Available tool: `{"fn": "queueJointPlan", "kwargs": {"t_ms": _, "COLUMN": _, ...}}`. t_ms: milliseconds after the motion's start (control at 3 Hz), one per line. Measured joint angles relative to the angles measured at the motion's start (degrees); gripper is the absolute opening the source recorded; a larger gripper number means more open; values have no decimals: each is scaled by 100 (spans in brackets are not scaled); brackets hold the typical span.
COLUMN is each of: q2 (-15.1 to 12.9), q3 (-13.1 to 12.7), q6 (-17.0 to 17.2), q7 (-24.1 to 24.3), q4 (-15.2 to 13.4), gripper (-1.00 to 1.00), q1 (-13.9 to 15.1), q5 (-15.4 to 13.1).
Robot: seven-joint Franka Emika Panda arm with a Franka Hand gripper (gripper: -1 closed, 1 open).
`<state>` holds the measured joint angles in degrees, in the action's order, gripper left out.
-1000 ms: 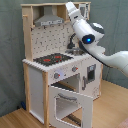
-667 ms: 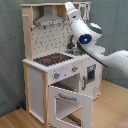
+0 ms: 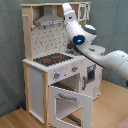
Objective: Play with the kitchen
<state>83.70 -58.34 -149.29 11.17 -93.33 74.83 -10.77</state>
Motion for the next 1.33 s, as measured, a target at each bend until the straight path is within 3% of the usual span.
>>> {"fn": "queueJointPlan", "kwargs": {"t_ms": 667, "q2": -40, "q3": -92, "q6": 526, "q7": 752, "q4": 566, "gripper": 100, "q1": 378, "q5": 194}}
{"fn": "queueJointPlan", "kwargs": {"t_ms": 1000, "q2": -198, "q3": -70, "q6": 764, "q7": 1125, "q4": 700, "gripper": 100, "q1": 599, "q5": 462}}
{"fn": "queueJointPlan", "kwargs": {"t_ms": 1333, "q2": -230, "q3": -71, "q6": 772, "q7": 1156, "q4": 700, "gripper": 100, "q1": 613, "q5": 462}}
